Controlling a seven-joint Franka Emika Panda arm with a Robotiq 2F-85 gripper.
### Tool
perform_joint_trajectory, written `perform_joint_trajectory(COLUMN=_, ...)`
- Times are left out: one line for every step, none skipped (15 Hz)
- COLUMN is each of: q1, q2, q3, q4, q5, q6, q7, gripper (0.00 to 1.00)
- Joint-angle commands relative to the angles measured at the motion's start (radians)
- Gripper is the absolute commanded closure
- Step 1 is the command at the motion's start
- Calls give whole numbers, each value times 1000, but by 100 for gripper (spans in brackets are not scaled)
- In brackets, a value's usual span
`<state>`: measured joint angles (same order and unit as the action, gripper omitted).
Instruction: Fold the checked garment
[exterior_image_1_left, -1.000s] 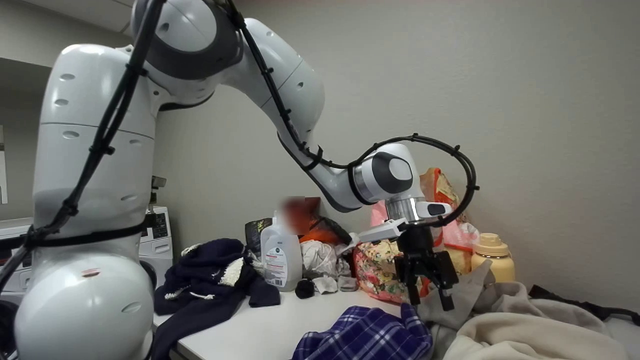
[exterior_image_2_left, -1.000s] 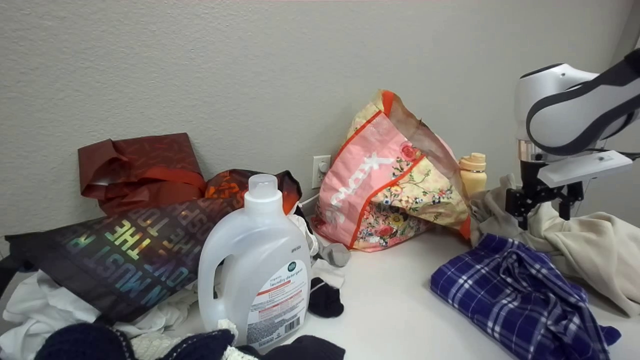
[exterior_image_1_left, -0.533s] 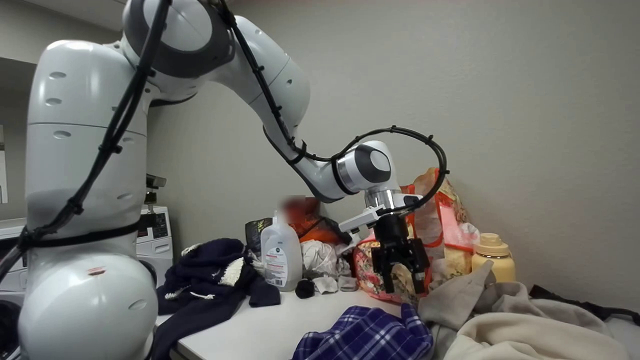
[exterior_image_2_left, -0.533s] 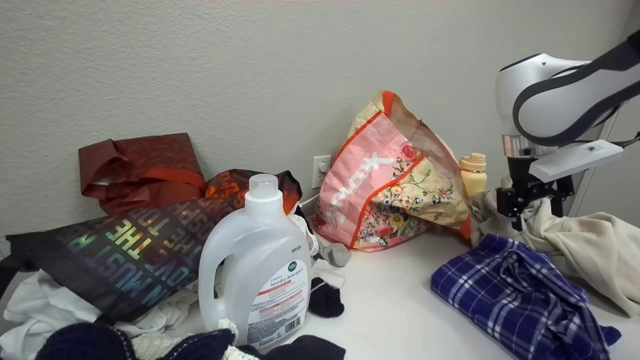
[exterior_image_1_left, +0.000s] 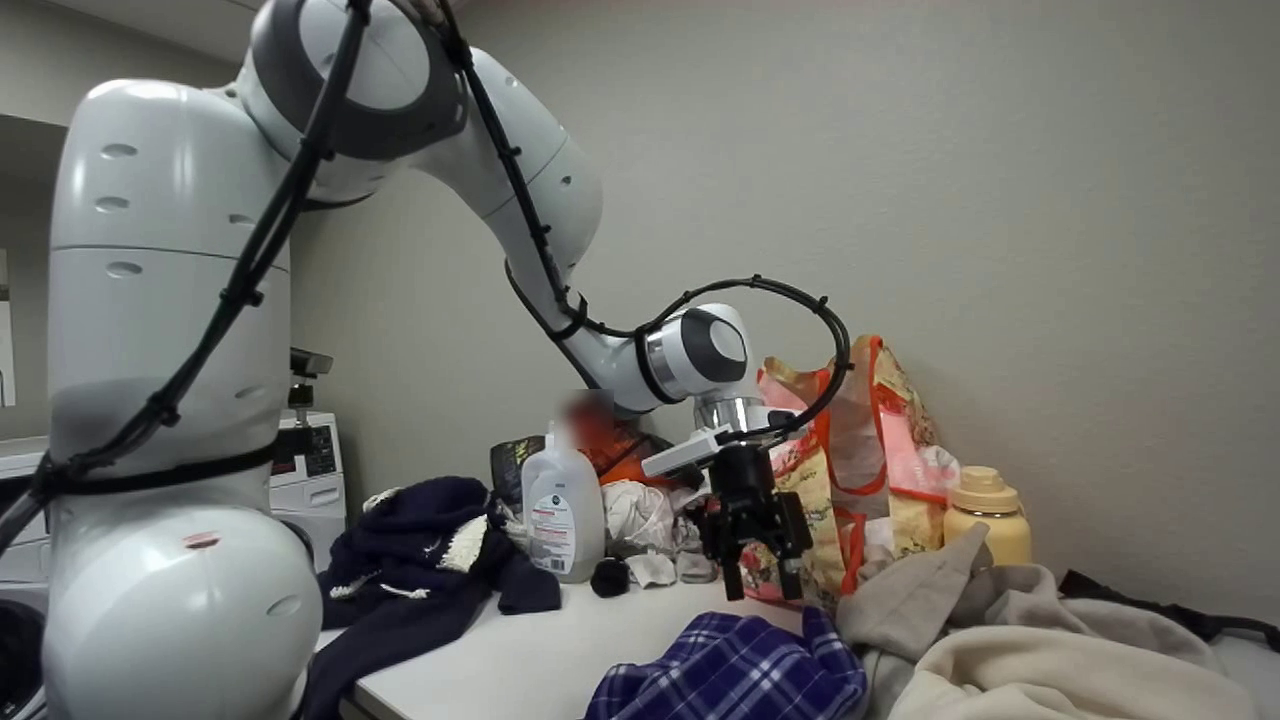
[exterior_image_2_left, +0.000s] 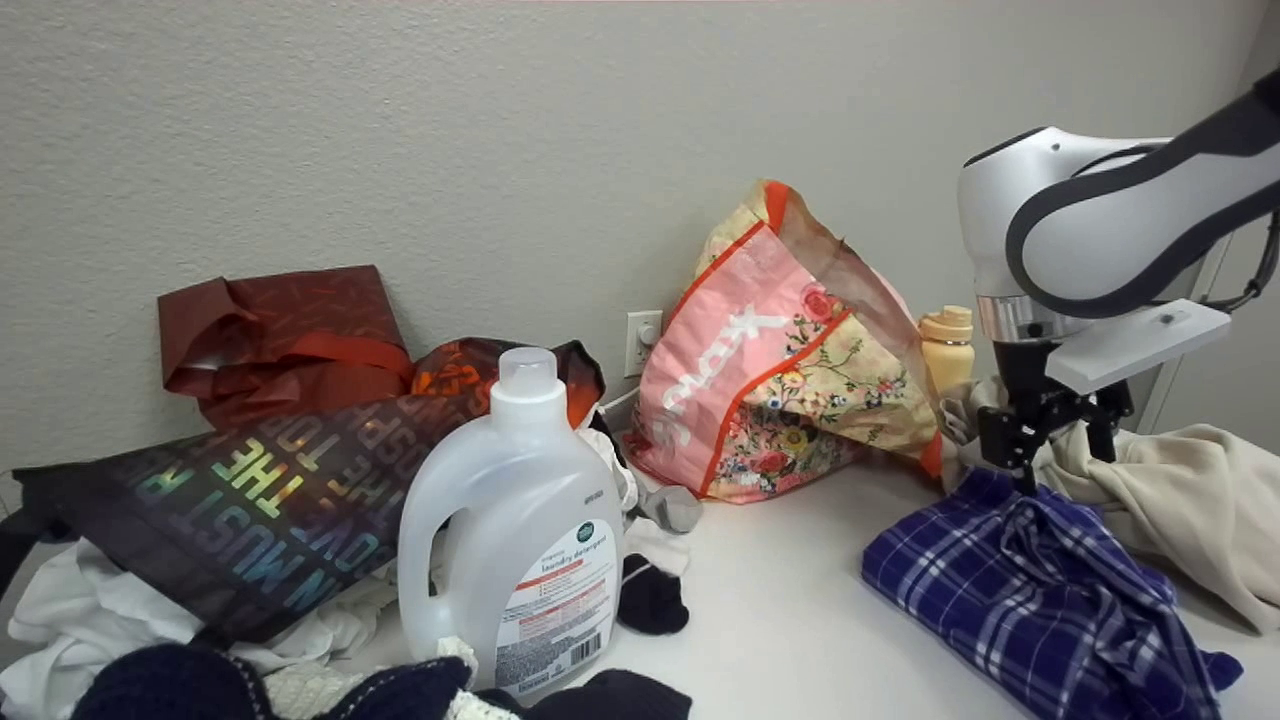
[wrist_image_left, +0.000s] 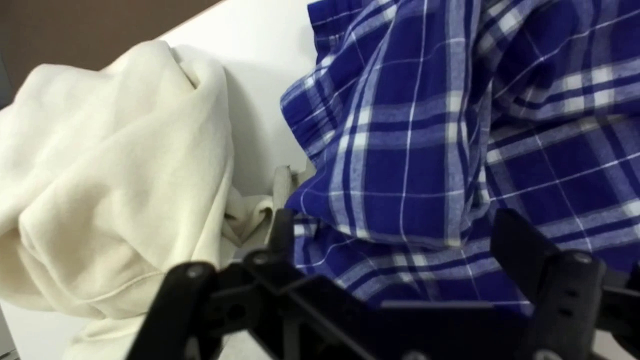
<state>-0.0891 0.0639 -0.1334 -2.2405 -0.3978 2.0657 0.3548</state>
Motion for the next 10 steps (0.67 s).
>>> perform_joint_trajectory(q1=9, q2=-4, q3=10, q4=-40, q5=-29, q6=19, q7=56, gripper=0)
perform_joint_trajectory(q1=10, q2=-2, q3=11, q4=-46, q5=-33, q6=20, q7=64, gripper=0)
perform_joint_trajectory(q1=11, q2=1, q3=11, q4=-53, q5=-40, q6=26, q7=77, gripper=1)
perform_joint_trajectory(q1=10, q2=5, q3=10, q4=-58, q5=-46, q6=32, q7=85, gripper=17)
perform_joint_trajectory(q1=9, q2=9, q3=9, q4=-62, q5=-55, q6=38, q7=94, gripper=23)
perform_joint_trajectory(q1=8, q2=15, q3=7, q4=-64, q5=-63, q6=41, q7=101, gripper=30)
perform_joint_trajectory(q1=8, q2=22, q3=5, q4=-68, q5=-73, q6=48, q7=112, gripper=34)
perform_joint_trajectory(q1=7, q2=28, q3=3, q4=-71, q5=-80, q6=52, q7=117, gripper=47)
perform_joint_trajectory(q1=7, q2=34, q3=1, q4=-74, q5=-91, q6=56, q7=127, gripper=55)
perform_joint_trajectory(q1=6, q2=39, q3=-1, q4=-77, q5=-96, q6=62, q7=129, gripper=62)
